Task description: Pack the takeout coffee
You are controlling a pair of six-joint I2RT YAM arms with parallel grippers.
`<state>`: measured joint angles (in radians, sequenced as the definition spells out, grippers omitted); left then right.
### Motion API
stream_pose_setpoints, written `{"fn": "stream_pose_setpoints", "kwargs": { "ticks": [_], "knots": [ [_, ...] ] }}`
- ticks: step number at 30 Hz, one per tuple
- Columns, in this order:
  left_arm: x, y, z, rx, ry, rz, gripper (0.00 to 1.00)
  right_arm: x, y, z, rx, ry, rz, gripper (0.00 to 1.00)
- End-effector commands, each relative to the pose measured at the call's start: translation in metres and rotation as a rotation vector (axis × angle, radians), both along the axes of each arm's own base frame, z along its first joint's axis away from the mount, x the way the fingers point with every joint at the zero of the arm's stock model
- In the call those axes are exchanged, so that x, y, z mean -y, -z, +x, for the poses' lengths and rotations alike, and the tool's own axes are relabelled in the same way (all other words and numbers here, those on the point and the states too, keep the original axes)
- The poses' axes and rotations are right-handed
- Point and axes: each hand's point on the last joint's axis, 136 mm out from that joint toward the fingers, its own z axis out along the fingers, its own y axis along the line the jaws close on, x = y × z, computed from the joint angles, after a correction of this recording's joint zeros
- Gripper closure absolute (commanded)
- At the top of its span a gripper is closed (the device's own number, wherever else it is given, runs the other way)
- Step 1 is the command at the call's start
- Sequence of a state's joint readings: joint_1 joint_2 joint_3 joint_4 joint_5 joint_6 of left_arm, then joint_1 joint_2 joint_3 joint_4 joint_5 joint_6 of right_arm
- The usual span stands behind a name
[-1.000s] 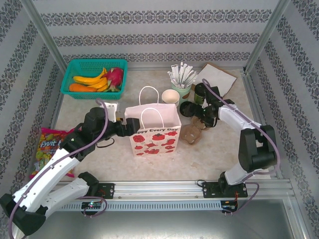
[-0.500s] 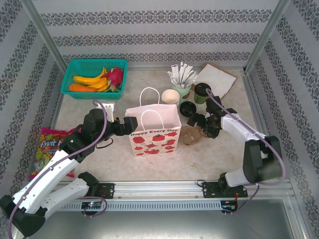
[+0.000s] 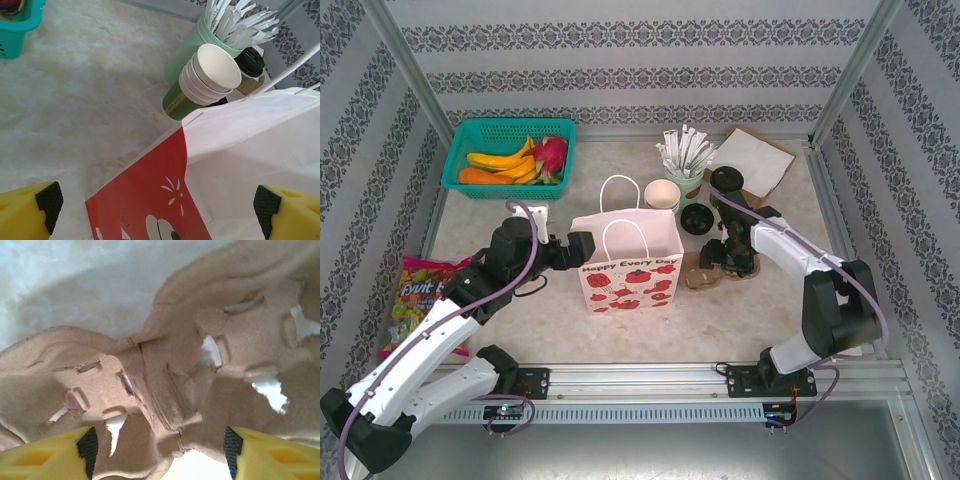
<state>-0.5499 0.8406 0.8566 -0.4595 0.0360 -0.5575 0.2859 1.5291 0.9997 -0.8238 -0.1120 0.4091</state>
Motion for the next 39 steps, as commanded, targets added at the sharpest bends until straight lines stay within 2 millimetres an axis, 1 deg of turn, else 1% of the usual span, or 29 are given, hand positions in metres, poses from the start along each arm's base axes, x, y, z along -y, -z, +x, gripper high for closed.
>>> {"fn": "stream_pose_setpoints", "kwargs": {
  "ticks": [1,5,8,11,16,20,23,25,27,29,32,36,39],
  "knots": [
    [-0.004,-0.009,0.002,0.038,-0.032,-0.013,0.00,0.003,-0.003,0.004,0.000,-0.106,-0.070,0.34],
    [-0.006,-0.010,0.001,0.035,-0.042,-0.011,0.00,0.003,0.002,0.014,-0.004,-0.135,-0.098,0.37],
    [-0.005,-0.012,0.000,0.036,-0.034,-0.011,0.00,0.002,0.006,0.017,-0.012,-0.140,-0.104,0.39],
    [-0.003,-0.012,-0.001,0.030,-0.017,-0.010,0.00,0.006,0.011,0.019,-0.023,-0.124,-0.133,0.44],
    [-0.004,-0.014,0.000,0.037,-0.019,-0.008,0.00,0.001,0.018,0.020,-0.028,-0.134,-0.133,0.52],
    [0.006,-0.026,-0.004,0.060,0.069,-0.023,0.00,0.001,0.024,0.021,-0.030,-0.127,-0.140,0.57],
    [0.002,-0.035,-0.005,0.078,0.081,0.021,0.00,0.000,0.029,0.022,-0.040,-0.129,-0.140,0.58],
    [0.000,-0.039,-0.004,0.090,0.092,0.037,0.00,0.000,0.031,0.023,-0.039,-0.127,-0.144,0.63],
    [-0.001,-0.042,-0.002,0.092,0.098,0.045,0.00,0.000,0.030,0.023,-0.036,-0.123,-0.146,0.69],
    [-0.001,-0.045,0.001,0.091,0.104,0.054,0.00,0.001,0.027,0.023,-0.027,-0.118,-0.148,0.72],
    [0.001,-0.050,0.005,0.102,0.131,0.083,0.00,0.004,0.020,0.021,-0.007,-0.114,-0.157,0.79],
    [0.002,-0.064,0.016,0.153,0.152,0.118,0.00,0.009,0.008,0.018,0.026,-0.107,-0.166,0.87],
    [0.006,-0.075,0.024,0.198,0.195,0.147,0.00,0.010,-0.001,0.016,0.053,-0.099,-0.162,0.93]
  ]
}}
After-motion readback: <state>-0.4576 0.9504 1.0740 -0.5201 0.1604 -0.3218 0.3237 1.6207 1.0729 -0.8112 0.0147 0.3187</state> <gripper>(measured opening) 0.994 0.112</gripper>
